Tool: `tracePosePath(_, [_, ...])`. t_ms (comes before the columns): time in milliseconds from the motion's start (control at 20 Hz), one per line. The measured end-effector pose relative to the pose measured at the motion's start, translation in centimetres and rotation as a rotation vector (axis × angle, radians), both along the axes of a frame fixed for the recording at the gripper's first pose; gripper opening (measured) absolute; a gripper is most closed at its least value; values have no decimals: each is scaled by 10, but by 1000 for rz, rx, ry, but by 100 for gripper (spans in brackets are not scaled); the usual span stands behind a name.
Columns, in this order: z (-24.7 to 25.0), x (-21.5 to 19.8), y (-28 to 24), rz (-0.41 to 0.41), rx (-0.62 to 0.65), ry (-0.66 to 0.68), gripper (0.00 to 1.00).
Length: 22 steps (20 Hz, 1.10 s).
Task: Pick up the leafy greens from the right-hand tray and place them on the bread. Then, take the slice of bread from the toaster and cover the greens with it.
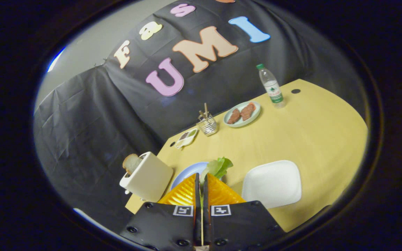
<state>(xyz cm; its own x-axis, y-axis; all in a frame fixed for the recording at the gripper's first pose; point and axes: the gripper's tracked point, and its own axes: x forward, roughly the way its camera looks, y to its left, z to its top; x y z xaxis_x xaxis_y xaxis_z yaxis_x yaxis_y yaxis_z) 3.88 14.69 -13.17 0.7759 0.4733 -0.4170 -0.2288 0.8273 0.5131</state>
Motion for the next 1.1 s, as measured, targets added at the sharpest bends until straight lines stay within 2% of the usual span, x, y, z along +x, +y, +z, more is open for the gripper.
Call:
tracePosePath(250, [-12,3,76,127,31,34,5])
tracePosePath(500, [-44,15,131,186,46,106,5])
tracePosePath(850, [-93,41,89,72,-185,148,5])
tracePosePath(1100, [-120,41,77,66,-299,185,5])
